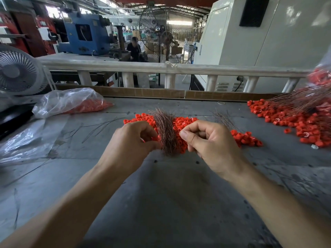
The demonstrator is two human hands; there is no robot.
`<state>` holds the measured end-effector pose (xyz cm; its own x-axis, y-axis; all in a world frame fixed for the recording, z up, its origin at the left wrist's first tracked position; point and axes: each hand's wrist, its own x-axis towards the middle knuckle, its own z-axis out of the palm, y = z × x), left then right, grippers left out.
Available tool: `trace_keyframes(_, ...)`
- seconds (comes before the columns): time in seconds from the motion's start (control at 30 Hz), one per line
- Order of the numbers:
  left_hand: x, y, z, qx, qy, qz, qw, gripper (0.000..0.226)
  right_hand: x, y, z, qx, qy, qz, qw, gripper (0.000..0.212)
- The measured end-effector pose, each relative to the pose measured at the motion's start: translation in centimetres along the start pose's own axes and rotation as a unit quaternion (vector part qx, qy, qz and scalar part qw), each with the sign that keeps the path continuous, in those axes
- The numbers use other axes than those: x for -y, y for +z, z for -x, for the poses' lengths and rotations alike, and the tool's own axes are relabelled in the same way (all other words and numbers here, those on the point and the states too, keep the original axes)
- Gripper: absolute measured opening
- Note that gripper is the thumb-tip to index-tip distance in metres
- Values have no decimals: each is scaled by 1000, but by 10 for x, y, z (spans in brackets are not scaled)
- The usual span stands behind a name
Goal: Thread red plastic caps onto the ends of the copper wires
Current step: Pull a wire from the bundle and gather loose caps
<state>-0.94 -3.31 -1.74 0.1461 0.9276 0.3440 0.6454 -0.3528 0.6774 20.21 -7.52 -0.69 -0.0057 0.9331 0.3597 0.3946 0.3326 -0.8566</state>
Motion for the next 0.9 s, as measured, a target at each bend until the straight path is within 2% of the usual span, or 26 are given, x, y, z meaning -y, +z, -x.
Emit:
trace_keyframes(0.13, 1, 3, 1, 19, -20, 23, 999, 21, 1, 1, 1, 3, 2, 7, 1000, 15)
trace_keyframes(0.27, -5, -1, 2, 35, -40, 123, 991, 18, 3, 1, 2, 9, 0, -4, 1000, 13)
trace_keyframes(0.43, -19, -1, 6, 38, -15, 320, 947, 22, 5, 2, 2, 12, -21, -39, 999, 12)
trace_keyframes(0.53, -24, 2, 8, 41, 0, 388, 921, 23, 8, 3, 3, 3, -45, -36, 998, 12)
trace_keyframes(0.67, -26, 3, 9, 48, 18, 416, 908, 23, 11, 2, 4, -8, -70, -32, 997, 14)
trace_keyframes(0.9, -25, 4, 11, 64, 50, 418, 905, 22, 15, 5, 6, -14, -92, -7, 996, 13)
